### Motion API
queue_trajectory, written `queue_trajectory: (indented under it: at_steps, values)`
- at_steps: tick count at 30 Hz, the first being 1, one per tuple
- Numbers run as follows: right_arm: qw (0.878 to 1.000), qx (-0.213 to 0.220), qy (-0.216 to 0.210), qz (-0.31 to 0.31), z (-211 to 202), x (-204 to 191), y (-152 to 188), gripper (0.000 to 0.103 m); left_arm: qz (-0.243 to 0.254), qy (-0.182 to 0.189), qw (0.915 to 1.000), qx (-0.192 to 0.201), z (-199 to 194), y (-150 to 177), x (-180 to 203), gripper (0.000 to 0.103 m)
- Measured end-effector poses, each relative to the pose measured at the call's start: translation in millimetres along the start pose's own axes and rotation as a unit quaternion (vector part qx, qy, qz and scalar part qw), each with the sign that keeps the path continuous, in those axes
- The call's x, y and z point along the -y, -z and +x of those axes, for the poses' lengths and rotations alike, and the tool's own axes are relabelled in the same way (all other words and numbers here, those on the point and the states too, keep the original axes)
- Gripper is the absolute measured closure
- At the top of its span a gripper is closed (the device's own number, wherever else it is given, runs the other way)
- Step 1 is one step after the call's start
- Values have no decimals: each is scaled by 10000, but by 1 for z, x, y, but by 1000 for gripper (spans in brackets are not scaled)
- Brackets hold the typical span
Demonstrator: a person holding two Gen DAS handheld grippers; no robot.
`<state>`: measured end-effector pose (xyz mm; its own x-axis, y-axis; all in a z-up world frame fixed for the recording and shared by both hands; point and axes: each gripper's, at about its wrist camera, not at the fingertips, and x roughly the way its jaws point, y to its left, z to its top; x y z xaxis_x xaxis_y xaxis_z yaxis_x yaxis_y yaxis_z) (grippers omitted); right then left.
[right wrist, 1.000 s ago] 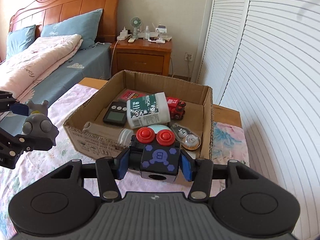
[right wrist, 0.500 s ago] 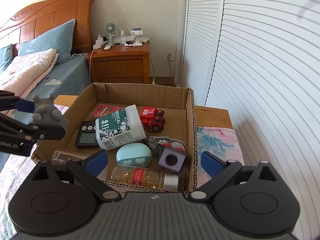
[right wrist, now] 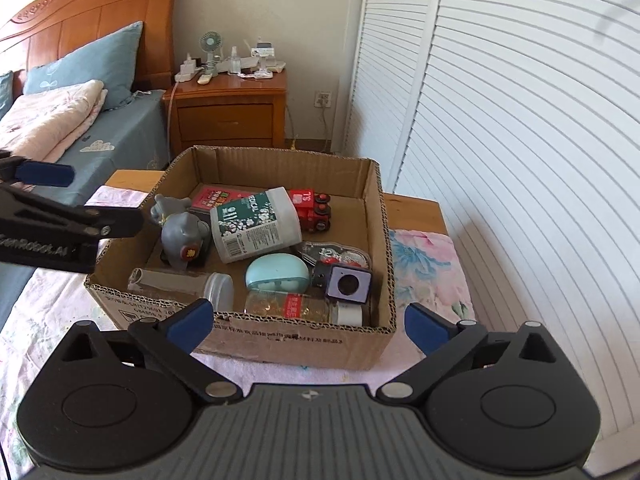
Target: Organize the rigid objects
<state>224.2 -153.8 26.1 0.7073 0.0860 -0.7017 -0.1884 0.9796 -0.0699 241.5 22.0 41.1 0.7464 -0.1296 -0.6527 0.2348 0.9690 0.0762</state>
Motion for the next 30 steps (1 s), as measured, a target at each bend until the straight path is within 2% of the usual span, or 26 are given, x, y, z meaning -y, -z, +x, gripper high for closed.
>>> queue_trajectory:
  at_steps: [4, 8, 12, 15, 30]
  values:
    - [9989, -85, 309, 357, -12, 1, 9, 0, -234, -156, 9996, -43, -26, 19, 10, 6]
    - [9973, -206, 408, 579, -22, 3, 22, 0, -524, -158, 9982, -226, -39, 35, 15, 5]
    - [9970, -237, 394, 625, -34, 0, 33, 0, -779, -414, 9955, -354, -48, 47, 17, 5]
    - [9970, -251, 369, 634, -40, -1, 40, 0, -746, -561, 9948, -400, -51, 50, 22, 5]
    - [9973, -106, 323, 658, -58, -4, 43, 0, -650, -678, 9949, -365, -62, 54, 32, 5]
